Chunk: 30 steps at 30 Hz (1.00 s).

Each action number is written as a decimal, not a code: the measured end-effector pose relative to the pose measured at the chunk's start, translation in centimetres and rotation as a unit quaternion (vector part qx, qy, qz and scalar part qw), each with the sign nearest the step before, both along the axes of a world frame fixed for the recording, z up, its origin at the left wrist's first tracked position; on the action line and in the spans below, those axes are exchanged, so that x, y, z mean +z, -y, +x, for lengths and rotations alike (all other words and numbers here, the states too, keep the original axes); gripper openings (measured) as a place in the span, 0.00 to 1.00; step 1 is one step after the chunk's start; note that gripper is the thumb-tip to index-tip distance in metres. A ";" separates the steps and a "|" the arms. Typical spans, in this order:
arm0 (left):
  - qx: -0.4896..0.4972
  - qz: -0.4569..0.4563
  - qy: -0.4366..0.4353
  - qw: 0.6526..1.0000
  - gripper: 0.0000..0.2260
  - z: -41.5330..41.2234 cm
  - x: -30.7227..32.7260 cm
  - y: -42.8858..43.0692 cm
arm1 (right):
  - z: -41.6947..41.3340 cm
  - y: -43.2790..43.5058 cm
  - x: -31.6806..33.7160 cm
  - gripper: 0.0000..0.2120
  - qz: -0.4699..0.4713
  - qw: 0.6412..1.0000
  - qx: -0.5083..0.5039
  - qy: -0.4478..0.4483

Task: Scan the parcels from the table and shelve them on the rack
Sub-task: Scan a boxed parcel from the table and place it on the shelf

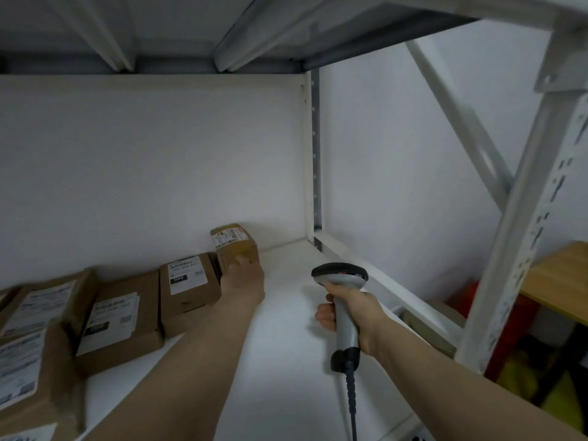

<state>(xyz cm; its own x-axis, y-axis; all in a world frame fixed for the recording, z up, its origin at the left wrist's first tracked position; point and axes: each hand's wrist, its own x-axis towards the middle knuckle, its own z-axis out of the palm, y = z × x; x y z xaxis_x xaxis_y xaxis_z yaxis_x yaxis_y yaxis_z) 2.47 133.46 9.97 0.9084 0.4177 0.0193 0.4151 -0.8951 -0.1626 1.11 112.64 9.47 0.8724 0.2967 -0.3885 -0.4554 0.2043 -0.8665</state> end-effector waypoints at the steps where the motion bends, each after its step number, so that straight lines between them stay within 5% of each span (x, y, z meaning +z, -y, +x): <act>1: -0.006 0.003 -0.020 1.000 0.22 0.0 0.1 0.3 | -0.2 0.3 -0.1 0.12 0.002 1.000 0.004 0.001; 11: -0.131 0.019 0.032 0.991 0.11 -3.3 0.1 11.5 | -5.1 9.0 0.5 0.22 -0.059 0.992 0.105 0.035; 18: -0.244 -0.007 0.053 0.968 0.08 -6.9 -0.7 25.9 | -11.5 23.1 -0.5 0.18 -0.080 0.995 0.056 0.035; 22: -0.344 -0.002 0.059 0.937 0.16 -9.6 -2.0 36.7 | -16.2 34.3 -1.0 0.13 -0.174 0.984 0.021 0.034; 30: -0.479 -0.030 0.065 0.875 0.14 -14.7 -3.1 56.3 | -24.3 54.8 -1.2 0.11 -0.400 0.907 -0.134 -0.002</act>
<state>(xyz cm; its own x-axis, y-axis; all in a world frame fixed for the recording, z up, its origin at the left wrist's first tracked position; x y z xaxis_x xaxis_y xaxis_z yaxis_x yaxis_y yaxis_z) -12.22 77.20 6.82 0.8334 -0.5310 0.1535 -0.5195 -0.8473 -0.1106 -23.16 57.88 8.25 0.8691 -0.3044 -0.3898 -0.4865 -0.3839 -0.7848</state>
